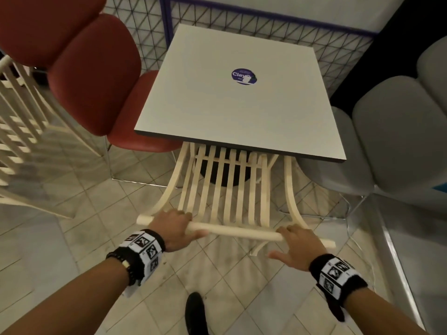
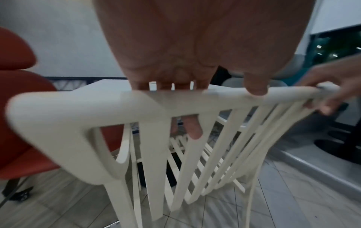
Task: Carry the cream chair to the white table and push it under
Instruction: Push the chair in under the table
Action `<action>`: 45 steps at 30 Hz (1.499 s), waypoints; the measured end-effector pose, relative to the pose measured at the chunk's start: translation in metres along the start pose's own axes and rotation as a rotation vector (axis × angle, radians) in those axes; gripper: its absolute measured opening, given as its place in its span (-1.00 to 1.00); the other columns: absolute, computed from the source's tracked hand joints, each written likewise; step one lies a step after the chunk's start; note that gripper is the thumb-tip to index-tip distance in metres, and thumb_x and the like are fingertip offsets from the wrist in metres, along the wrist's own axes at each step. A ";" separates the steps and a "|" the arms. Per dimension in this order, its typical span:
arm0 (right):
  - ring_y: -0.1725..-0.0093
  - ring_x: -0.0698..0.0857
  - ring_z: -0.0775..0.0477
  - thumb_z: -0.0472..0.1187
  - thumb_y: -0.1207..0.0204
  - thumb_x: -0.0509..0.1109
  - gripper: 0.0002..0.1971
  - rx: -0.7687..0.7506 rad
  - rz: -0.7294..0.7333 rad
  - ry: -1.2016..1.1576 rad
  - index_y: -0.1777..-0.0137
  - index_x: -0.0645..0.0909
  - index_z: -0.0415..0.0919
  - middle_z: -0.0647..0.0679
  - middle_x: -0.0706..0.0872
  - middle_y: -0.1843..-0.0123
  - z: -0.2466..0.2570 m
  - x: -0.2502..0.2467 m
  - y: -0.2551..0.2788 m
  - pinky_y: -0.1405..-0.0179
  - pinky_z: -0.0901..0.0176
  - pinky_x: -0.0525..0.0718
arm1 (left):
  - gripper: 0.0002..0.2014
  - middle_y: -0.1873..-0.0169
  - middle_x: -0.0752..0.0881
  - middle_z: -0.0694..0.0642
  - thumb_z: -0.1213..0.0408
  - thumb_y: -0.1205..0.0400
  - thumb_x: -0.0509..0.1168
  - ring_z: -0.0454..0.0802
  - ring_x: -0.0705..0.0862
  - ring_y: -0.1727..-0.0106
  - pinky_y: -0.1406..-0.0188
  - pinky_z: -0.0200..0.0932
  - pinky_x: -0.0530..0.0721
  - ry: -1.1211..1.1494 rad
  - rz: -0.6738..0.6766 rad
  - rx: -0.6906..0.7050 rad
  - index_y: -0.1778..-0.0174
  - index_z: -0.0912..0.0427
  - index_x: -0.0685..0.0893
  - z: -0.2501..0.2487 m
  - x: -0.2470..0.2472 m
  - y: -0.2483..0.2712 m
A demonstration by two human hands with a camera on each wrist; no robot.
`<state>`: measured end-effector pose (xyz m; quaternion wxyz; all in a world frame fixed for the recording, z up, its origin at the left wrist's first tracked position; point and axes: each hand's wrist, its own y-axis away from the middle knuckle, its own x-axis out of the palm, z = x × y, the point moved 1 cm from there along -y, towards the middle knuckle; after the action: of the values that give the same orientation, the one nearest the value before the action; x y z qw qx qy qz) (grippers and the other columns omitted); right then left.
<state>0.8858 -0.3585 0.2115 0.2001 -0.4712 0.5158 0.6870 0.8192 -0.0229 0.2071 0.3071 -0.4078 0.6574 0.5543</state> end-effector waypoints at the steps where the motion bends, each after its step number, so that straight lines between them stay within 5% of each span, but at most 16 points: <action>1: -0.11 0.66 -0.09 0.71 -0.15 -0.07 -0.01 0.017 0.016 -0.025 -0.36 0.47 0.00 0.00 0.70 -0.16 0.002 -0.001 -0.009 -0.18 -0.03 0.64 | -0.19 0.11 0.70 0.00 -0.60 -0.35 -0.16 0.01 0.63 0.10 0.00 0.01 0.59 -0.031 0.026 0.036 -0.09 0.00 0.56 -0.006 0.002 -0.004; 3: -0.04 0.73 -0.12 0.52 -0.30 0.24 -0.29 0.089 0.008 -0.072 -0.33 0.50 0.08 -0.03 0.76 -0.10 0.004 0.001 -0.023 -0.05 -0.04 0.70 | -0.21 0.20 0.70 -0.02 -0.63 -0.31 -0.09 0.02 0.67 0.16 0.07 -0.03 0.59 -0.073 0.052 0.037 -0.05 -0.01 0.51 -0.010 0.004 -0.014; 6: 0.09 0.75 -0.11 0.17 -0.36 0.31 -0.60 0.149 -0.013 -0.002 -0.19 0.65 0.16 0.04 0.80 0.08 0.002 0.010 -0.031 0.08 0.04 0.70 | -0.32 0.15 0.71 0.00 -0.57 -0.38 0.05 0.04 0.68 0.10 0.05 -0.02 0.60 -0.153 0.068 -0.005 -0.06 -0.05 0.55 -0.009 0.009 -0.029; 11: 0.11 0.75 -0.15 0.09 -0.35 0.30 -0.63 0.169 -0.043 0.058 -0.15 0.68 0.16 0.01 0.81 0.13 -0.012 0.013 -0.042 0.03 0.01 0.70 | -0.58 0.02 0.74 0.04 -0.29 -0.53 0.17 0.10 0.70 0.01 -0.03 0.03 0.63 -0.183 0.033 -0.025 -0.13 -0.11 0.61 -0.016 0.006 -0.045; 18: 0.07 0.73 -0.11 0.03 -0.39 0.32 -0.72 0.265 -0.105 0.061 -0.08 0.70 0.10 0.02 0.78 0.11 -0.040 -0.011 -0.060 -0.06 -0.02 0.62 | -0.66 0.20 0.69 -0.04 -0.22 -0.54 0.22 0.05 0.67 0.14 0.10 0.01 0.65 -0.130 0.001 -0.043 -0.09 -0.14 0.67 -0.044 0.000 -0.075; 29: -0.03 0.72 -0.09 0.04 -0.48 0.31 -0.62 0.017 0.020 -0.019 -0.31 0.58 0.19 0.01 0.78 -0.03 -0.028 0.015 -0.015 -0.12 -0.01 0.68 | -0.62 -0.07 0.73 -0.01 -0.13 -0.56 0.18 0.06 0.66 -0.10 -0.16 0.00 0.58 -0.146 0.067 -0.083 -0.30 -0.25 0.58 -0.027 0.026 -0.032; 45: -0.08 0.70 -0.18 -0.01 -0.47 0.25 -0.55 0.036 -0.023 0.027 -0.38 0.52 0.25 -0.01 0.80 -0.05 -0.022 0.019 -0.004 -0.16 -0.04 0.63 | -0.60 -0.16 0.71 -0.01 -0.06 -0.58 0.22 0.06 0.65 -0.19 -0.28 0.02 0.52 -0.174 0.088 -0.121 -0.37 -0.23 0.54 -0.037 0.020 -0.018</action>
<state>0.8895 -0.3810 0.1924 0.2095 -0.4828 0.5250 0.6689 0.8274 -0.0636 0.1882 0.3131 -0.3467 0.6110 0.6391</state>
